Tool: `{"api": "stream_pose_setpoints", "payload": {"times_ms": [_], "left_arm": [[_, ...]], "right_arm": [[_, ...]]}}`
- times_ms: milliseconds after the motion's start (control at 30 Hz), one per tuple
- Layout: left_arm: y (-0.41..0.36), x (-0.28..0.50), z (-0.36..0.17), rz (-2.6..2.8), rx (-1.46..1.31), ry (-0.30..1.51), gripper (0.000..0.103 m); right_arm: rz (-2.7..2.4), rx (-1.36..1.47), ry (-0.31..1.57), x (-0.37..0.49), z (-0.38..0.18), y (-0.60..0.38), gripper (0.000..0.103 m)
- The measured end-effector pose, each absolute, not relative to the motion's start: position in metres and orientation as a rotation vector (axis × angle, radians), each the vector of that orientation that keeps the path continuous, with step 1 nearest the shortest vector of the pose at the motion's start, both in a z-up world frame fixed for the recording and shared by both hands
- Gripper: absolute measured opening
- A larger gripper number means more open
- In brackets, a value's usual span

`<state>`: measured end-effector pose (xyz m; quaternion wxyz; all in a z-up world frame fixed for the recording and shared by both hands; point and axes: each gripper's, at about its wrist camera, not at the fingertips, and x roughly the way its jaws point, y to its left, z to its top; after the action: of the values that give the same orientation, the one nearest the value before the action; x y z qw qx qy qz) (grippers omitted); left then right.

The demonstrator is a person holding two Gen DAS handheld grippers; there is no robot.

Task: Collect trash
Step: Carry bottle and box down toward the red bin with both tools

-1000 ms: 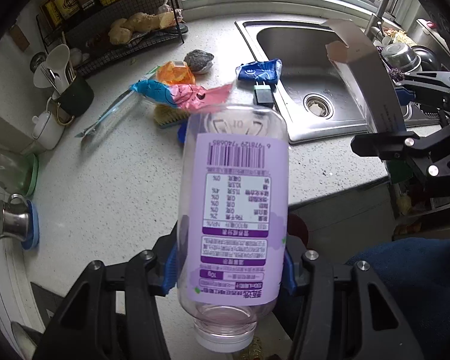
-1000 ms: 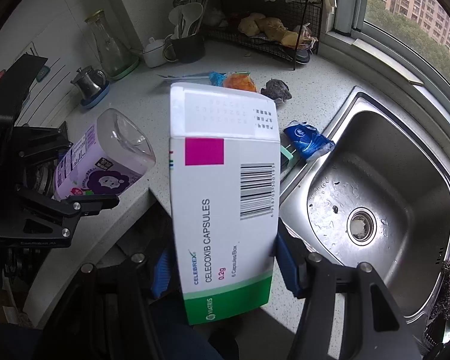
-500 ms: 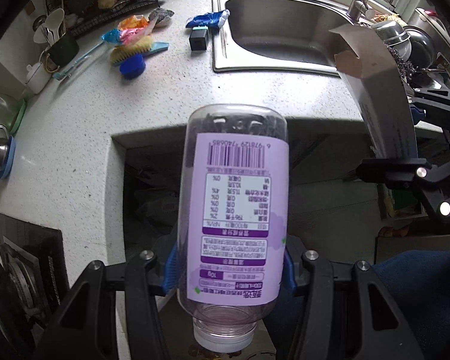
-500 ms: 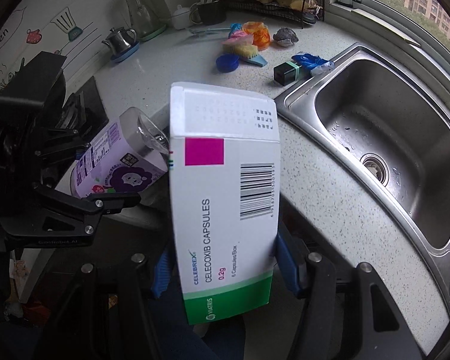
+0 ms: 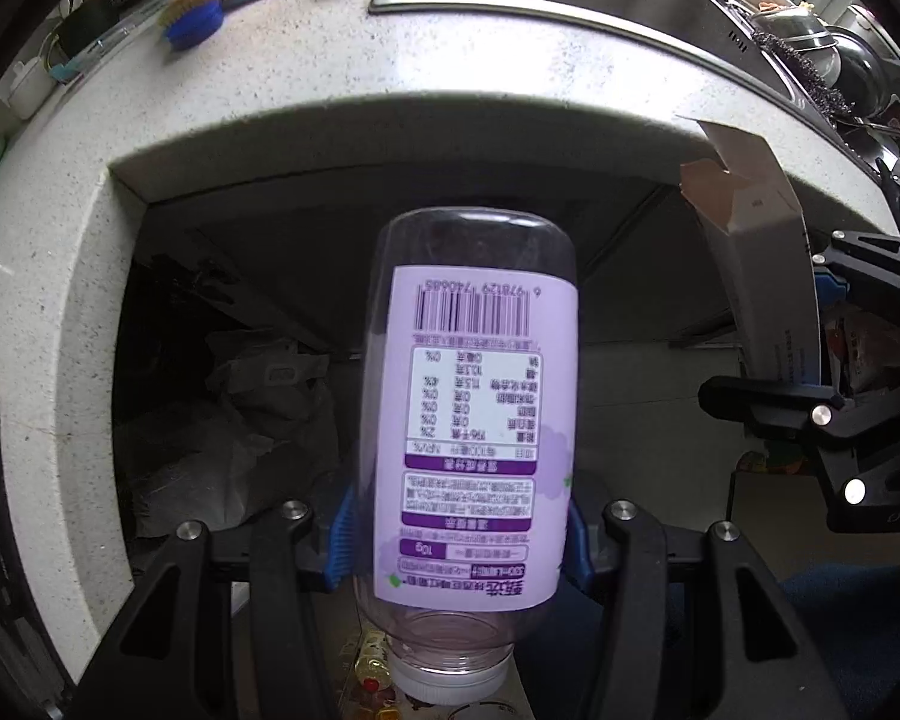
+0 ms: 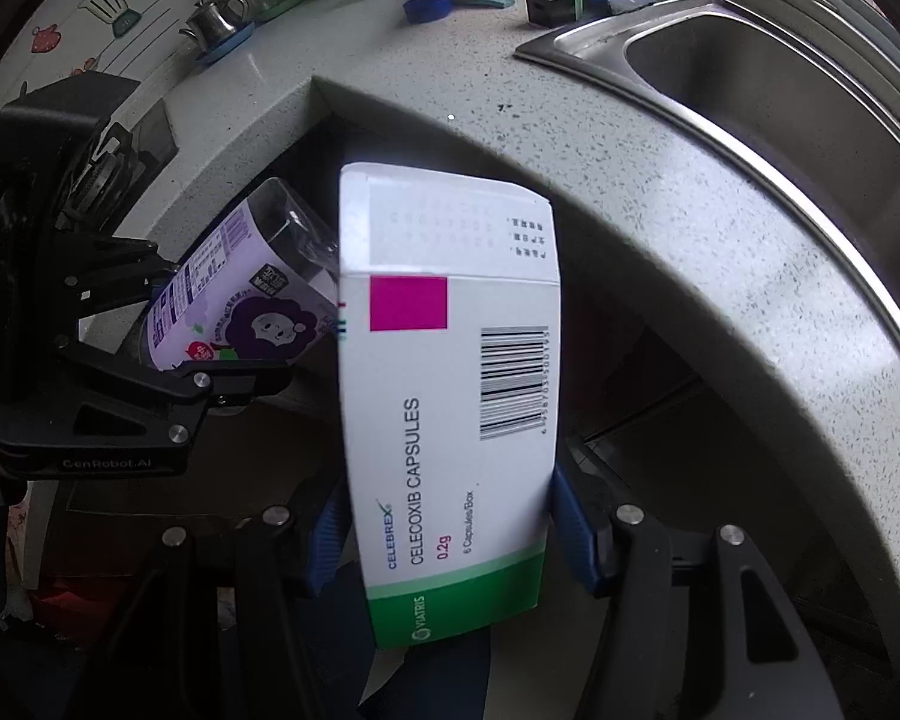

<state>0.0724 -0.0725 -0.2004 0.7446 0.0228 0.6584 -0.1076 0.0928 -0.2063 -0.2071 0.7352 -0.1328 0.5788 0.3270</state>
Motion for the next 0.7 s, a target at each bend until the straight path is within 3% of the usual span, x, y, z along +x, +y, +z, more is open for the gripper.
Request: {"api": "stream_pose_setpoints", "payload": {"times_ms": [700], "left_arm": [[-0.083,0.096,-0.439,-0.268,0.013,1.513,0.051]], "right_arm": [[0.691,-0.318,1.336,0.121,-0.406,-0.176,0.057]]}}
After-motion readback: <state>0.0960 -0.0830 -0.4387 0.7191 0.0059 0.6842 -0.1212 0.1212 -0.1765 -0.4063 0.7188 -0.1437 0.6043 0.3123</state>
